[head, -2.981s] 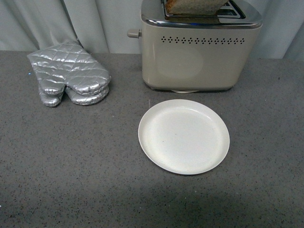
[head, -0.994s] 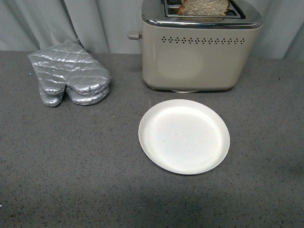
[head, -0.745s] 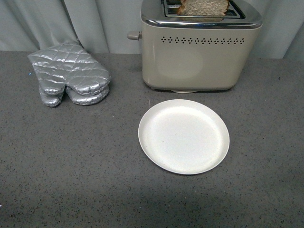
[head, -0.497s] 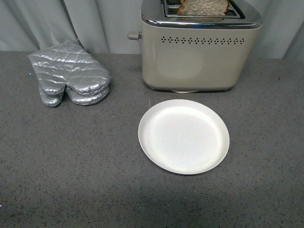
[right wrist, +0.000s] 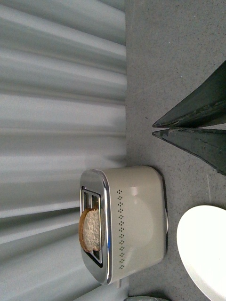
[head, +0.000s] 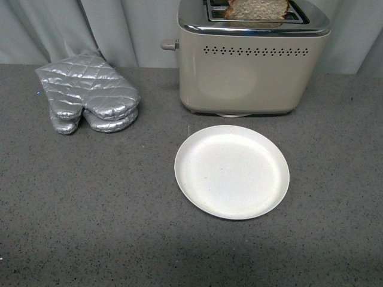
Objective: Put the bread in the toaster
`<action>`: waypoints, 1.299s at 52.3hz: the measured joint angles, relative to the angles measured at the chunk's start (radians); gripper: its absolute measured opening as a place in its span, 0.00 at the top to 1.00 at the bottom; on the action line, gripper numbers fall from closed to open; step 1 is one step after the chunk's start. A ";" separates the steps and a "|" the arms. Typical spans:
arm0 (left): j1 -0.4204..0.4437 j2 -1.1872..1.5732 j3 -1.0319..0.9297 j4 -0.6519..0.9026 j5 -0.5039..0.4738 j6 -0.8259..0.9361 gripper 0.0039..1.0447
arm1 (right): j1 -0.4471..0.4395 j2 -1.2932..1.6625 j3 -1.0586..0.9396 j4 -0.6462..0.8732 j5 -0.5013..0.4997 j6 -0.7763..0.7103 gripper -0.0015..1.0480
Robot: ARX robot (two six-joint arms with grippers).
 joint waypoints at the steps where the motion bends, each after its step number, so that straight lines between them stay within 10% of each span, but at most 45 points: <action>1: 0.000 0.000 0.000 0.000 0.000 0.000 0.06 | 0.000 -0.007 0.000 -0.006 0.000 0.000 0.99; 29: 0.000 0.000 0.000 0.000 0.000 0.000 0.06 | 0.000 -0.267 0.001 -0.275 0.000 0.000 0.99; 57: 0.000 0.000 0.000 0.000 0.000 0.000 0.06 | 0.000 -0.268 0.001 -0.275 0.000 -0.001 0.09; 68: 0.000 0.000 0.000 0.000 0.000 0.000 0.06 | 0.000 -0.268 0.001 -0.276 0.000 0.000 0.09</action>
